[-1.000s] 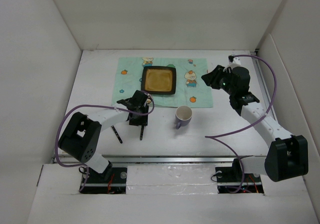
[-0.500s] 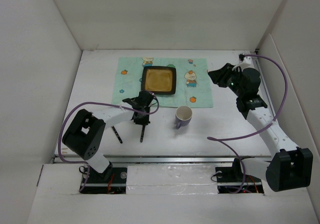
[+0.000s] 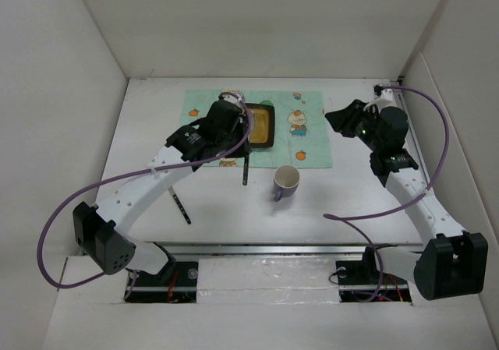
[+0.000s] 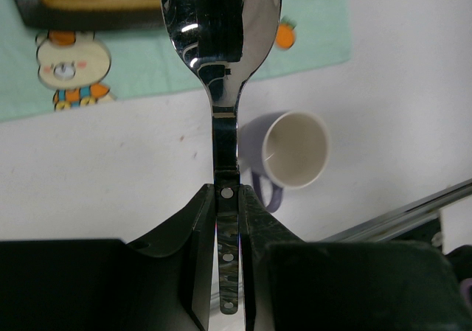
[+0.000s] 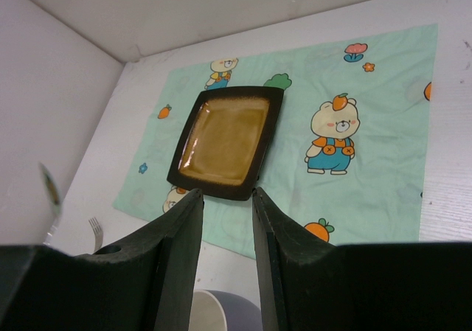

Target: Set the dinner table for one person

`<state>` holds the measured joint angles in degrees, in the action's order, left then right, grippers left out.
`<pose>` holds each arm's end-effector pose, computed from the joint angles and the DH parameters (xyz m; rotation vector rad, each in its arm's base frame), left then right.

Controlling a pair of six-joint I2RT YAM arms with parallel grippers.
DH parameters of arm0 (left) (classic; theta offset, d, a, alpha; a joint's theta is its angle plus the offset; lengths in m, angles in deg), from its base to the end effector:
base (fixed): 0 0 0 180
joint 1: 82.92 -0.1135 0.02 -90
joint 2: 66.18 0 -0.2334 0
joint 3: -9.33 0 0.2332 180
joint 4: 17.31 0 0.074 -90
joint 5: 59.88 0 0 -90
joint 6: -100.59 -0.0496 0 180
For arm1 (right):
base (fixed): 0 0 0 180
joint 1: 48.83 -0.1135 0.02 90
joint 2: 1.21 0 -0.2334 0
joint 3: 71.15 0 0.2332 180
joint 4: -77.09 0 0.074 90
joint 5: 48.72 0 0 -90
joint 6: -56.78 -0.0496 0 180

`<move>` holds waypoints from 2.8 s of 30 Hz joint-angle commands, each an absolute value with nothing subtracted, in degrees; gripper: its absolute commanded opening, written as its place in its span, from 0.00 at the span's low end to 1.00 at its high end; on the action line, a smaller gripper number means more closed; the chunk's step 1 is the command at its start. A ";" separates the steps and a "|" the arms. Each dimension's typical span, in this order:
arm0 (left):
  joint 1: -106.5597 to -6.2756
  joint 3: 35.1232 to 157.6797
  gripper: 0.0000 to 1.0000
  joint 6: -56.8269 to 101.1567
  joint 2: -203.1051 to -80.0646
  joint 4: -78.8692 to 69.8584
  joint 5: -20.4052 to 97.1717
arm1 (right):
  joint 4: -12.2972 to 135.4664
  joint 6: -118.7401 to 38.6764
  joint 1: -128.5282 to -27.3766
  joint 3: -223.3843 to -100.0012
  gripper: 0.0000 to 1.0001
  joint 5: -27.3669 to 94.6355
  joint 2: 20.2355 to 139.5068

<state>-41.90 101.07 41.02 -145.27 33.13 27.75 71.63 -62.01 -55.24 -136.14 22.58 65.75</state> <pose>0.2285 -0.1960 0.3180 0.1895 2.2980 -0.6210 0.2781 0.0473 0.3046 0.0904 1.7462 0.7310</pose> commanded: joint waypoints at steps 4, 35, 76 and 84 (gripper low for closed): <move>-42.14 119.92 0.00 41.88 -157.38 28.10 25.47 | 70.27 -61.96 -54.45 -137.73 0.34 23.17 60.23; -43.45 163.44 0.00 42.67 -210.66 19.04 23.19 | 57.96 -58.09 -58.75 -130.62 0.29 31.43 43.79; -45.12 164.77 0.36 42.23 -209.71 17.90 20.54 | 59.89 -57.83 -60.34 -129.83 0.29 31.96 45.72; -46.61 142.85 0.20 38.10 -179.25 13.35 15.62 | 61.65 -57.21 -62.71 -126.85 0.00 36.86 44.41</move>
